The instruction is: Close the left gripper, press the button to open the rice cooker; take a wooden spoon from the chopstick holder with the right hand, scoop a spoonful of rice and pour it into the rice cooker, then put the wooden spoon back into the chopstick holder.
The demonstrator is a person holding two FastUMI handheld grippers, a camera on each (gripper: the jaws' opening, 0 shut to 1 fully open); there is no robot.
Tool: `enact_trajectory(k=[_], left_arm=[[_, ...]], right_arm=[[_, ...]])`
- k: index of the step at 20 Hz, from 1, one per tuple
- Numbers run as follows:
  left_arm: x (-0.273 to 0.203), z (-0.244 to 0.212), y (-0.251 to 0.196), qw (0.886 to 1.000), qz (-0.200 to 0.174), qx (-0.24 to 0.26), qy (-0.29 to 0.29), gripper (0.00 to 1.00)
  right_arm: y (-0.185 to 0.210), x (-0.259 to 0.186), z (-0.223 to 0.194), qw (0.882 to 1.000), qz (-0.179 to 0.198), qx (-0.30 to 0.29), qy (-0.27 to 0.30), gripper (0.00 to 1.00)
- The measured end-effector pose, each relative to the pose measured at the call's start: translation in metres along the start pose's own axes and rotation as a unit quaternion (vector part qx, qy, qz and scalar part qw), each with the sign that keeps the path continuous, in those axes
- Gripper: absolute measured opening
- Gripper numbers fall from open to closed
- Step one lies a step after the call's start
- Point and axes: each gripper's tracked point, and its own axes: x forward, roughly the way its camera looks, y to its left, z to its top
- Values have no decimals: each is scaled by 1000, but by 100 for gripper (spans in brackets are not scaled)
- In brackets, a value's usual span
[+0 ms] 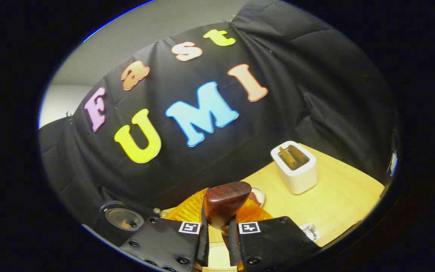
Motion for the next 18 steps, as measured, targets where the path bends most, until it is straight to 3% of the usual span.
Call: enact_trajectory(k=[3,6,9,16,18], left_arm=[[10,0,-18,1000,2,3,10,96],[20,4,-34,999,6,29,18,96],[22,17,-47,999,17,46,9,96],[15,30,-74,995,51,80,7,96],[8,45,-78,991,72,112,-16,96]], right_arm=[[-61,-6,-9,999,-48,6,11,22],[-99,-5,-23,997,-71,35,24,19],[-132,5,-47,993,-91,47,50,22],[-163,31,-91,988,-87,54,116,23],[-166,37,-105,987,-80,39,134,19]])
